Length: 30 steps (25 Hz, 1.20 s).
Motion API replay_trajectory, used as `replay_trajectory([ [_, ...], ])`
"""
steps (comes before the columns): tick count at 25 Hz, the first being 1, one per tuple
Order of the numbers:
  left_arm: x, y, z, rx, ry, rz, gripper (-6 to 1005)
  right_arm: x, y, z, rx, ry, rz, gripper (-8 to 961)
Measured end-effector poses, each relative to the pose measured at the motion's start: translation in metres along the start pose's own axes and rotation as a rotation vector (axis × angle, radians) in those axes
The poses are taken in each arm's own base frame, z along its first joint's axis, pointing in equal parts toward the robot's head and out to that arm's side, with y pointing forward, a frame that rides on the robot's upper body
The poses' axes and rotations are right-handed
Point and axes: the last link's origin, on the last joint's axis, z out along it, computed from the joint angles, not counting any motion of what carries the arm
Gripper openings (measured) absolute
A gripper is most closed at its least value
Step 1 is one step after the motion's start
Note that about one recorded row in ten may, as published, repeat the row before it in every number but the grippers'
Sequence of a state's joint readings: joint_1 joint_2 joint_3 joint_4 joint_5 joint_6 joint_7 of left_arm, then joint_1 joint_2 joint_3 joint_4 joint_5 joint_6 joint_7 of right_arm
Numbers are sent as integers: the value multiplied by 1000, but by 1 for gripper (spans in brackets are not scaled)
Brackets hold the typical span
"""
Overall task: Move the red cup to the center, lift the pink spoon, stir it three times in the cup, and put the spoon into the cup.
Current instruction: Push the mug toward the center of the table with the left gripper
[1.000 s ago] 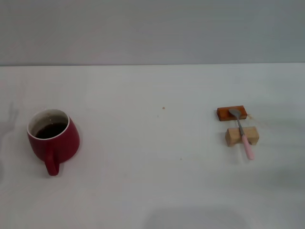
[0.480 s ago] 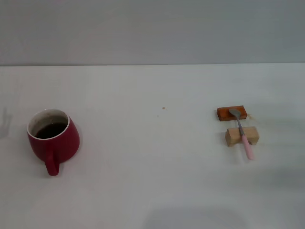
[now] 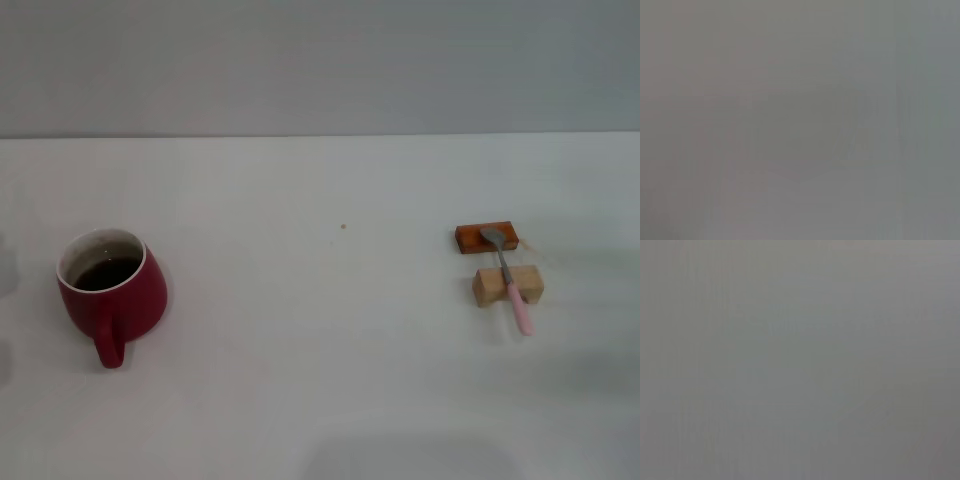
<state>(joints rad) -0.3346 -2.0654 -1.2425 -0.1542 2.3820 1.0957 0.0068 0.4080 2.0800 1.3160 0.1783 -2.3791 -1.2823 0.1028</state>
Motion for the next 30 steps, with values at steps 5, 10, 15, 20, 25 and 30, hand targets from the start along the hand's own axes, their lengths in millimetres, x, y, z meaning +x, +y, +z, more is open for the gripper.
replay_trajectory([
  [5,-2,0,-3,0,-8,27,382,-1,1,0,-2,-4,1,722],
  [10,-7,-5,-8,-4,-27,54,193,-1,0,0,0,-5,2,722],
  [15,-15,-2,-15,-67,-58,131,55,-1,0,2,4,-7,3,723],
  [20,-19,5,-18,-131,-67,235,7,-3,2,5,-3,-14,4,723],
  [25,-21,16,-20,-204,-65,291,-2,-4,5,8,-12,-19,5,723],
  [30,-18,32,-16,-279,-48,328,-2,-5,6,10,-13,-23,6,723],
])
